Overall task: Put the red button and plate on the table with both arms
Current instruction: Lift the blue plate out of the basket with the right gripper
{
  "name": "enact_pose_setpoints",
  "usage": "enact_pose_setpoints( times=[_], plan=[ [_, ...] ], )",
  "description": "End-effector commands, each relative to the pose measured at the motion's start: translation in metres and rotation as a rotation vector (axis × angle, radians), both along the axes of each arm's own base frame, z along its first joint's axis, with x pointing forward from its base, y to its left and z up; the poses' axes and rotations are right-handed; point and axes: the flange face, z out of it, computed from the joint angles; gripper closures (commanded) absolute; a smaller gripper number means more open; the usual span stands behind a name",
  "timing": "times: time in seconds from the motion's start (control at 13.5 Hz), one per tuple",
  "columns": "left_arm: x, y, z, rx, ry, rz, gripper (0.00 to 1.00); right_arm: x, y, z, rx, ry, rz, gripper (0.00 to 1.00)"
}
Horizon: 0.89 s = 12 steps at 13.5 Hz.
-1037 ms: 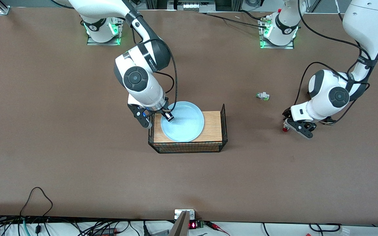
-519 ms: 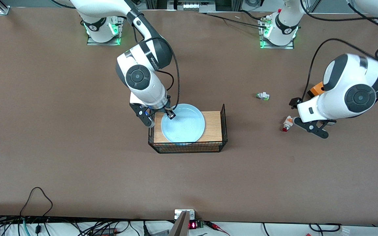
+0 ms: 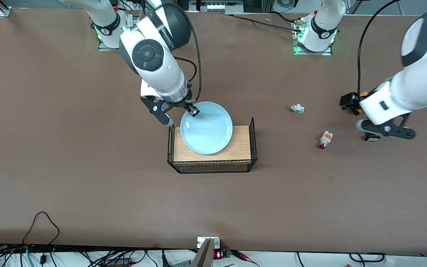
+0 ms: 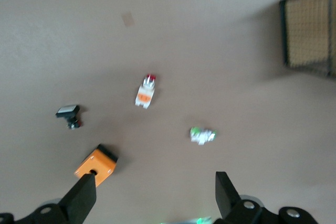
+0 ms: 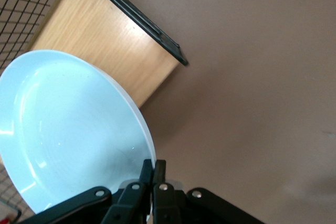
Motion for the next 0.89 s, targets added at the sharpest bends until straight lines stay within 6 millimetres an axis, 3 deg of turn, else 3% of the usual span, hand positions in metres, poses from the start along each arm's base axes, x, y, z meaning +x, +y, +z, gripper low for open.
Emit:
enact_pose_setpoints(
  times=[0.0,0.15,0.3,0.37,0.59,0.81],
  plan=[
    [-0.006,0.017,0.012,-0.106,-0.12,0.122,0.0,-0.022,-0.017,0.04,0.01,0.064,0.026,1.0],
    [-0.037,0.016,0.011,-0.077,-0.189,0.119,0.0,-0.02,-0.045,0.063,0.006,0.076,0.064,1.0],
    [-0.057,0.023,0.007,0.028,-0.184,0.081,0.0,0.001,-0.09,0.085,0.028,0.021,0.11,1.0],
    [-0.061,0.026,0.0,0.041,-0.166,0.078,0.0,0.015,-0.113,0.085,0.036,0.006,0.147,1.0],
    [-0.063,0.029,0.003,0.055,-0.114,0.078,0.0,0.061,-0.219,0.085,0.074,-0.04,0.25,1.0],
    [-0.062,0.029,0.005,0.056,-0.121,0.078,0.0,0.076,-0.29,0.074,0.094,-0.026,0.408,1.0]
  ],
)
